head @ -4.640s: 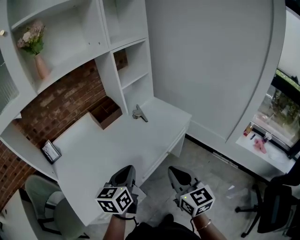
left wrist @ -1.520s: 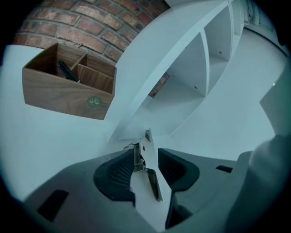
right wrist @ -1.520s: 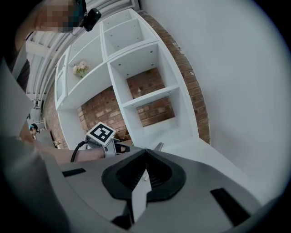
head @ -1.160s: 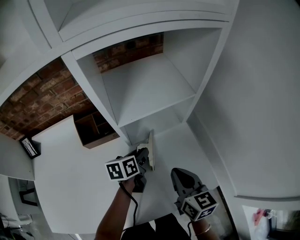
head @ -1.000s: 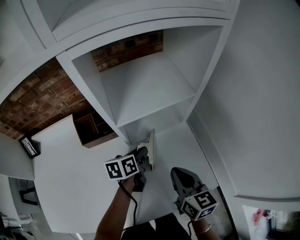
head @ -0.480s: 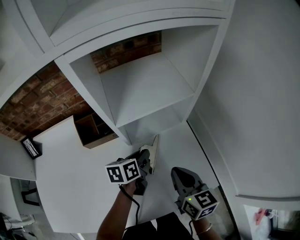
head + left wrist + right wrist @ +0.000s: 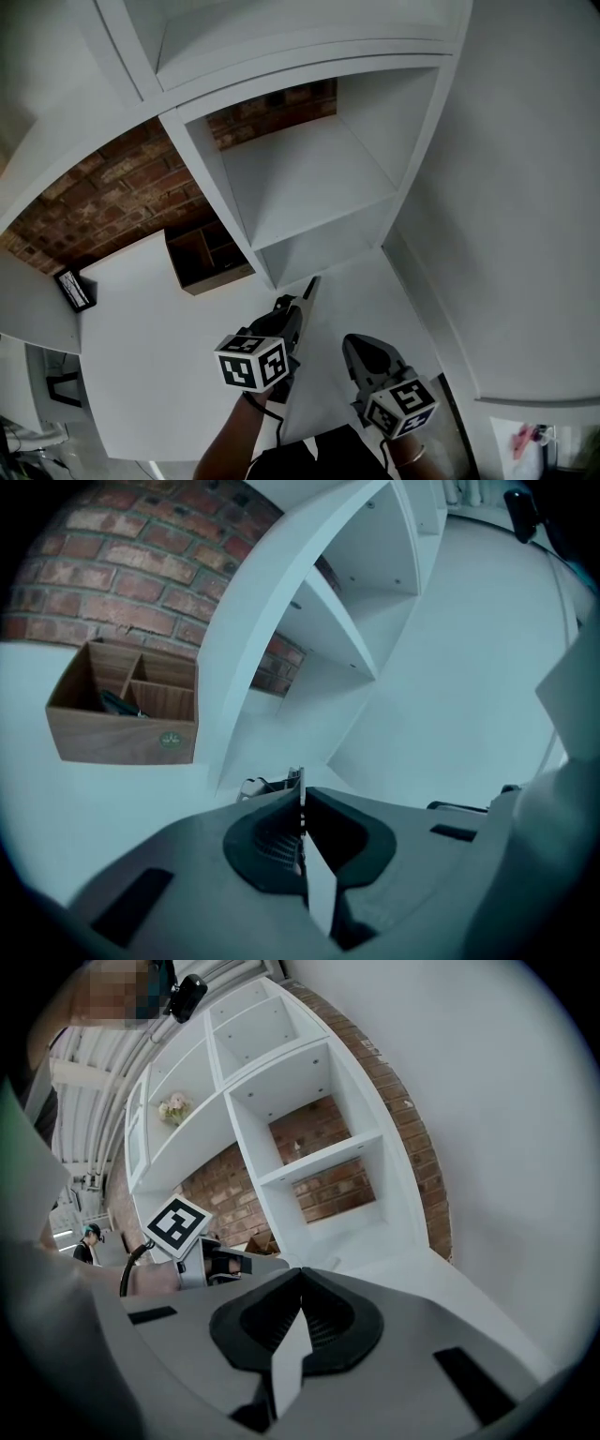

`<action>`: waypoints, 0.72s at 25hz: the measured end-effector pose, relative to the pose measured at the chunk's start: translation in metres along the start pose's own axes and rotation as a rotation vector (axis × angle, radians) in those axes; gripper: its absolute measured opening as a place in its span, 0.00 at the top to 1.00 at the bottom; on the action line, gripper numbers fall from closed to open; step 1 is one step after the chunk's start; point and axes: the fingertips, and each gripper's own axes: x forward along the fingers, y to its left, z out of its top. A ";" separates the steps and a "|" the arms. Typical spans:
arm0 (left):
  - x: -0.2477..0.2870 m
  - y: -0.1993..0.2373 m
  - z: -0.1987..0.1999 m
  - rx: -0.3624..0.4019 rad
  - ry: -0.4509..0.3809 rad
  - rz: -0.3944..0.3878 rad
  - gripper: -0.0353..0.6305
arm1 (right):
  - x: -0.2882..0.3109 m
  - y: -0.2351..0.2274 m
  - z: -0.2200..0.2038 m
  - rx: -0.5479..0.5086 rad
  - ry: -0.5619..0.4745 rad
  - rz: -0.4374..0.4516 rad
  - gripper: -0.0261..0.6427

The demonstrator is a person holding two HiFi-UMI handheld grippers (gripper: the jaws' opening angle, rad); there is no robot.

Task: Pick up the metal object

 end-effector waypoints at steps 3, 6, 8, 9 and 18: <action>-0.019 -0.007 0.010 0.043 -0.029 0.006 0.93 | 0.001 0.009 0.006 0.002 -0.027 0.026 0.95; -0.037 -0.014 0.018 0.086 -0.050 0.015 0.93 | 0.002 0.014 0.013 -0.008 -0.047 0.038 0.95; -0.049 -0.019 0.023 0.114 -0.067 0.020 0.93 | 0.001 0.016 0.017 -0.025 -0.047 0.037 0.95; -0.055 -0.022 0.025 0.127 -0.076 0.025 0.93 | 0.001 0.017 0.018 -0.038 -0.045 0.036 0.95; -0.101 -0.032 0.035 0.217 -0.153 0.100 0.93 | -0.001 0.034 0.035 -0.116 -0.064 0.068 0.95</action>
